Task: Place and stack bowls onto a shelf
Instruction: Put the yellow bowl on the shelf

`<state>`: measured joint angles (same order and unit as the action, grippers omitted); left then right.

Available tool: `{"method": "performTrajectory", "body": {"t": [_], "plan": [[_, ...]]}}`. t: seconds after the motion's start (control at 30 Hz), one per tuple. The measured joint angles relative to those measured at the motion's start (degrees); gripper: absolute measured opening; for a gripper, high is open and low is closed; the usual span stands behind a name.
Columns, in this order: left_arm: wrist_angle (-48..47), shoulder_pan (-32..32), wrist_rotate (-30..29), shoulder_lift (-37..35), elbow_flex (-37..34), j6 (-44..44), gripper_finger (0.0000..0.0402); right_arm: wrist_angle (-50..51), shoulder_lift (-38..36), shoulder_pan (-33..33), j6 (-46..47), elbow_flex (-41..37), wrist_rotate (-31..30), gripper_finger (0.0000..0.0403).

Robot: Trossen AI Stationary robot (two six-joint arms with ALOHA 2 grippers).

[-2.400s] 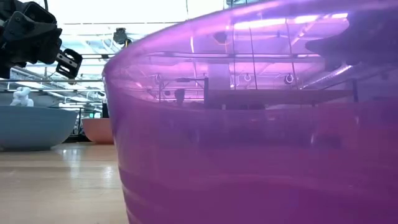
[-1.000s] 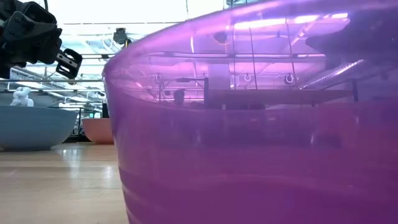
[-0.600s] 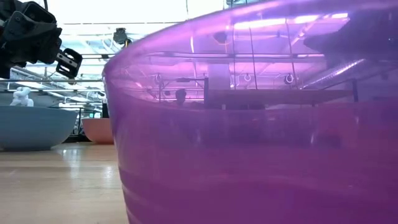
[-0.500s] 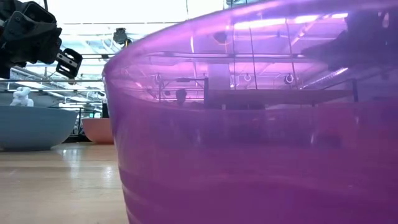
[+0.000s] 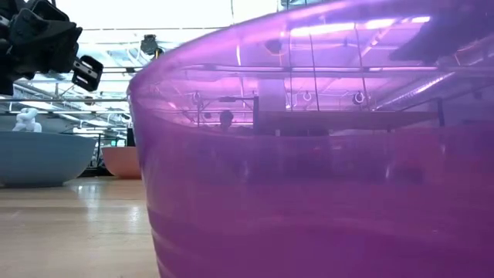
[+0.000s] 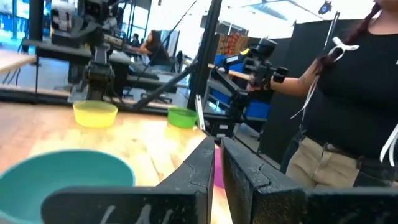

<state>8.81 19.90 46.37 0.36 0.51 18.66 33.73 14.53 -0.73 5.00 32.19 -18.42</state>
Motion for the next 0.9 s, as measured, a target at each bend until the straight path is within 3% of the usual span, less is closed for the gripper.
{"method": "performTrajectory", "body": {"t": [0.13, 0.37, 0.57, 0.9], "plan": [[0.44, 0.0, 0.01, 0.0, 0.0, 0.02, 0.0033, 5.05, 4.54, 0.0, 5.59, 3.99, 8.89, 0.0], [0.44, -0.01, 0.0, 0.0, 0.0, 0.04, 0.0033, 5.63, 12.14, 0.0, 26.41, 4.76, 23.81, 0.0], [0.44, -0.02, 0.01, 0.0, 0.0, 0.03, 0.0033, 5.94, 16.25, -0.02, 28.8, 4.76, 31.2, 0.0], [0.44, -0.01, 0.0, 0.0, 0.02, 0.16, 0.0033, 5.8, 18.35, -0.02, 30.56, 4.78, 32.1, 0.0014]]}}
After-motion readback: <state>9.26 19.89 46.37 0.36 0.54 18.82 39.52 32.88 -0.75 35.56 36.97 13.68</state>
